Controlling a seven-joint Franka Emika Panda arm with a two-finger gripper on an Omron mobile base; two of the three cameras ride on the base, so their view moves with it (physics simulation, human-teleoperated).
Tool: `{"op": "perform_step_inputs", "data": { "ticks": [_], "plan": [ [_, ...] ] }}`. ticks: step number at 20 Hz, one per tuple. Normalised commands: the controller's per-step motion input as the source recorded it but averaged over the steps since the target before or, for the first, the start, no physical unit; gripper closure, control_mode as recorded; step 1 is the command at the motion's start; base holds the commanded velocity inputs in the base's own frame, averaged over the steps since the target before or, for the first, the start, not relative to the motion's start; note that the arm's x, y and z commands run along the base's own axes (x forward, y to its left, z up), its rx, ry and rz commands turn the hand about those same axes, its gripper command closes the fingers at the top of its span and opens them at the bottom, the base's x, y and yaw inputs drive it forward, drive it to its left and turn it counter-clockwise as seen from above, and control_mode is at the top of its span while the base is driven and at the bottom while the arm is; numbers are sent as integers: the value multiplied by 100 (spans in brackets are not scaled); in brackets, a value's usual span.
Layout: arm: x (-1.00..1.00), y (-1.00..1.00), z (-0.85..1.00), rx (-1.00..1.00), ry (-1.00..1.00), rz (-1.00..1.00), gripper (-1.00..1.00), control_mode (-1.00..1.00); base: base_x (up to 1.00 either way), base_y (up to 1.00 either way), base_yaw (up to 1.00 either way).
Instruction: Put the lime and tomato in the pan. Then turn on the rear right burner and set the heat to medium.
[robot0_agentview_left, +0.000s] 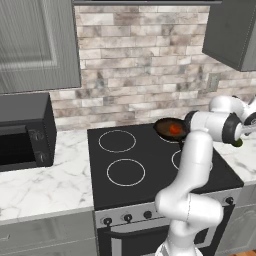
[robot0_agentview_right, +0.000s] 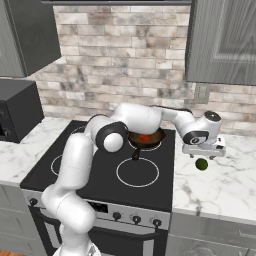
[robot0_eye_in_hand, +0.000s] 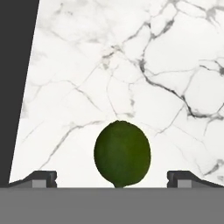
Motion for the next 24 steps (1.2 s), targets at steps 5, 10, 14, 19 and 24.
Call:
{"op": "perform_step_inputs", "data": {
  "ticks": [5, 10, 14, 19, 24],
  "plan": [
    [0, 0, -18, 5, 2, 0, -100, -100, 0, 0, 0],
    [7, 0, -26, 2, 1, 0, -100, -100, 0, 0, 0],
    [26, -4, -1, 0, 0, 0, -100, -100, 0, 0, 0],
    [28, -14, -7, 0, 0, 0, -100, -100, 0, 0, 0],
    [-11, -2, -6, 2, 3, 0, -100, -100, 0, 0, 0]
  ]
}}
